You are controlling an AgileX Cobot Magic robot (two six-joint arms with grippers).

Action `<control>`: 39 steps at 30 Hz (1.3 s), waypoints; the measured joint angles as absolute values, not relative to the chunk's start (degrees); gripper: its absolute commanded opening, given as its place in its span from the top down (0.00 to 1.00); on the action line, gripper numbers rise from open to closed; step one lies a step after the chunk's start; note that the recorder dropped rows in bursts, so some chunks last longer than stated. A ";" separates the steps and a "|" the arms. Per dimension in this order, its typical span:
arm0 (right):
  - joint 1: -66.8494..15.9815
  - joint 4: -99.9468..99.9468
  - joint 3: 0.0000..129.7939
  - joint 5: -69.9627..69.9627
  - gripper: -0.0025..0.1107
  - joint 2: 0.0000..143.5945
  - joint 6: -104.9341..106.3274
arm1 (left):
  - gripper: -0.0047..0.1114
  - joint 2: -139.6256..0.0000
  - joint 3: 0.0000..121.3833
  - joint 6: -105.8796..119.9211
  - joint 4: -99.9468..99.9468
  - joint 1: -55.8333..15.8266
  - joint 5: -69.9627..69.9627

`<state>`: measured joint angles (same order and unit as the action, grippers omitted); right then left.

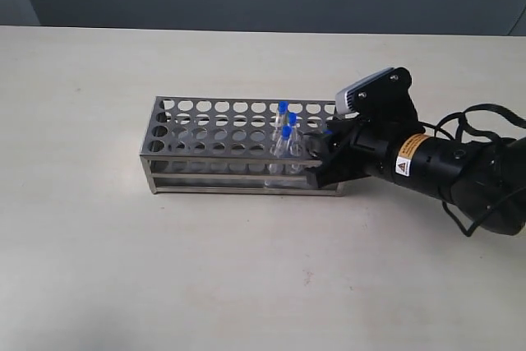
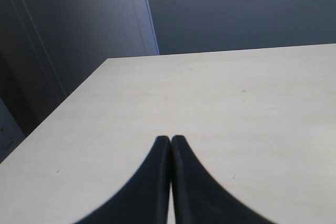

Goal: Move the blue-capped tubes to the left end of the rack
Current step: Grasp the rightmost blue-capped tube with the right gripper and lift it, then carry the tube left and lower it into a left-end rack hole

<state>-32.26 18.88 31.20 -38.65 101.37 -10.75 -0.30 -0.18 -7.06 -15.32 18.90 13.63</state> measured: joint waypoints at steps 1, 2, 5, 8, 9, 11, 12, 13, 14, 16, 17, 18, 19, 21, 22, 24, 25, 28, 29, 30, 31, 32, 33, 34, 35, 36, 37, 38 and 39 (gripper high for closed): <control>-32.26 18.99 31.20 -38.67 0.90 101.37 -11.09 | 0.95 -0.30 -0.18 -7.06 -15.32 18.90 13.63; -32.39 19.72 31.24 -39.13 0.96 101.37 -11.80 | 0.95 -0.30 -0.18 -7.06 -15.32 18.90 13.63; -32.62 20.41 31.24 -39.32 0.98 101.37 -12.63 | 0.95 -0.30 -0.18 -7.06 -15.32 18.90 13.63; -32.62 20.41 31.24 -39.32 0.98 101.37 -12.74 | 0.95 -0.30 -0.18 -7.06 -15.32 18.90 13.63; -32.62 20.41 31.24 -39.32 0.98 101.37 -12.74 | 0.95 -0.30 -0.18 -7.06 -15.32 18.90 13.63; -32.62 20.41 31.24 -39.32 0.98 101.37 -12.86 | 0.95 -0.30 -0.18 -7.06 -15.32 18.90 13.63; -32.62 20.41 31.24 -39.32 0.98 101.37 -12.86 | 0.95 -0.30 -0.18 -7.06 -15.32 18.90 13.63; -32.62 20.41 31.24 -39.32 0.98 101.37 -12.86 | 0.95 -0.30 -0.18 -7.06 -15.32 18.90 13.63; -32.62 20.41 31.24 -39.32 0.98 101.37 -12.86 | 0.95 -0.30 -0.18 -7.06 -15.32 18.90 13.63; -32.62 20.41 31.24 -39.06 0.98 101.22 -12.86 | 0.95 -0.30 -0.18 -7.06 -15.32 18.90 13.63; -32.62 20.41 31.24 -38.47 0.98 100.43 -12.86 | 0.95 -0.30 -0.18 -7.06 -15.32 18.90 13.63; -32.62 20.41 31.24 -37.95 0.98 99.55 -12.86 | 0.95 -0.30 -0.18 -7.06 -15.32 18.90 13.63; -32.62 20.41 31.24 -37.12 0.98 98.06 -12.86 | 0.95 -0.30 -0.18 -7.06 -15.32 18.90 13.63; -32.62 20.41 31.24 -35.21 0.98 95.29 -12.97 | 0.95 -0.30 -0.18 -7.06 -15.32 18.90 13.63; -32.62 20.41 31.24 -34.70 0.98 94.37 -13.09 | 0.95 -0.30 -0.18 -7.06 -15.32 18.90 13.63; -32.62 20.53 31.24 -33.16 0.98 92.15 -13.21 | 0.95 -0.30 -0.18 -7.06 -15.32 18.90 13.63; -32.62 20.88 31.24 -32.10 0.98 90.79 -13.29 | 0.95 -0.30 -0.18 -7.06 -15.32 18.90 13.63; -32.62 22.46 31.24 -30.30 0.98 86.65 -13.43 | 0.95 -0.30 -0.18 -7.06 -15.32 18.90 13.63; -32.62 22.58 31.39 -29.70 0.98 85.47 -13.25 | 0.95 -0.30 -0.18 -7.06 -15.32 18.90 13.63; -32.41 23.20 32.51 -27.09 0.98 83.28 -13.11 | 0.95 -0.30 -0.18 -7.06 -15.32 18.90 13.63; -32.42 23.45 33.43 -25.54 0.98 82.56 -13.11 | 0.95 -0.30 -0.18 -7.06 -15.32 18.90 13.63; -32.30 24.52 35.75 -22.99 0.98 81.27 -13.82 | 0.95 -0.30 -0.18 -7.06 -15.32 18.90 13.63; -32.30 25.02 37.07 -22.16 0.98 80.98 -14.39 | 0.95 -0.30 -0.18 -7.06 -15.32 18.90 13.63; -32.30 26.74 39.60 -21.47 0.98 80.75 -16.24 | 0.95 -0.30 -0.18 -7.06 -15.32 18.90 13.63; -32.42 27.73 41.11 -21.23 0.98 80.75 -17.62 | 0.95 -0.30 -0.18 -7.06 -15.32 18.90 13.63; -33.12 30.08 44.11 -20.34 0.98 81.03 -20.54 | 0.95 -0.30 -0.18 -7.06 -15.32 18.90 13.63; -34.64 32.80 47.61 -19.53 0.98 82.09 -24.39 | 0.95 -0.30 -0.18 -7.06 -15.32 18.90 13.63; -35.73 34.69 49.38 -19.28 0.98 83.01 -26.34 | 0.95 -0.30 -0.18 -7.06 -15.32 18.90 13.63; -38.01 38.36 52.59 -19.18 0.98 85.37 -29.83 | 0.95 -0.30 -0.18 -7.06 -15.32 18.90 13.63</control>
